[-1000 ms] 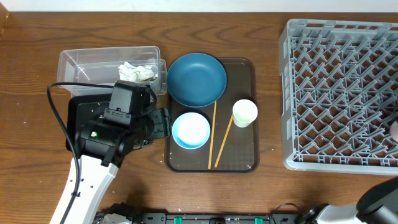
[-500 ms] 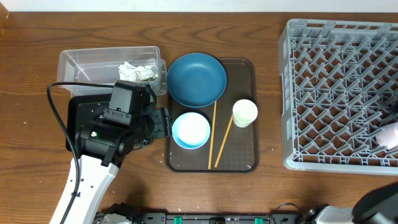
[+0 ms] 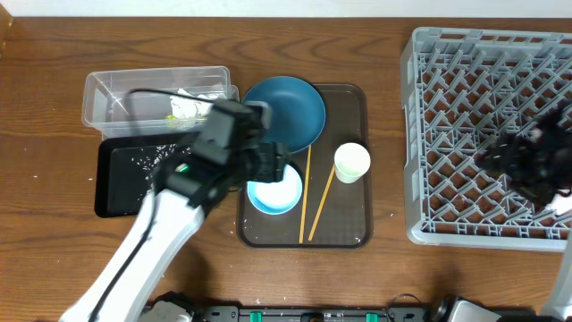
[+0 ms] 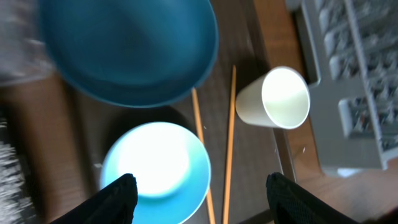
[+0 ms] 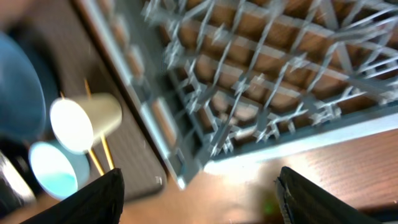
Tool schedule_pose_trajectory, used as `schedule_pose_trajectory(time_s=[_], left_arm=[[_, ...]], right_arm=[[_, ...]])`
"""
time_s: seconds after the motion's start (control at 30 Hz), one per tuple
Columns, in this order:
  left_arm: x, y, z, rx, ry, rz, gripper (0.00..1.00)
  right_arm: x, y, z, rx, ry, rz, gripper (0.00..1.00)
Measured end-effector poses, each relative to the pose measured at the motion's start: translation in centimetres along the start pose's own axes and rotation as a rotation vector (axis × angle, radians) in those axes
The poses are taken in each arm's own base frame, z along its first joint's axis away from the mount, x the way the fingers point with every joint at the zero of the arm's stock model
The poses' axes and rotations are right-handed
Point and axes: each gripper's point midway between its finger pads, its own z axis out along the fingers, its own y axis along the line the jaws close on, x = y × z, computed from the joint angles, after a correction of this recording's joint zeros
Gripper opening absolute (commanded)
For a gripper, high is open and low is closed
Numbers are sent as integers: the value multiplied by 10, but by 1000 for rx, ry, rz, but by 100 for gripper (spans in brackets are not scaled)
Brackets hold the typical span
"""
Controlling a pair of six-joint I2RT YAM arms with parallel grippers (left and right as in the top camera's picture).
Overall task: Sort waste into correct bins and load items into the dishwasher rack
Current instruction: 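Grasp the white cup with the left gripper and lift it toward the right gripper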
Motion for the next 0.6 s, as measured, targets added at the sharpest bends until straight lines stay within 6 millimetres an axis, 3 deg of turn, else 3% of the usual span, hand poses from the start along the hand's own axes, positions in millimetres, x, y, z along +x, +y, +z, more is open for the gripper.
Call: schedule_pose_trajectory(time_s=[0.13, 0.27, 0.43, 0.6], left_arm=[[5, -13, 40, 8, 89, 33, 69], [-5, -29, 69, 34, 90, 70, 69], [-8, -48, 98, 74, 71, 115, 69], [1, -55, 125, 82, 99, 135, 65]], right_arm=[[19, 20, 10, 35, 47, -137, 77], [40, 32, 18, 47, 55, -239, 78], [67, 34, 26, 49, 43, -316, 78], [87, 26, 40, 59, 76, -338, 78]])
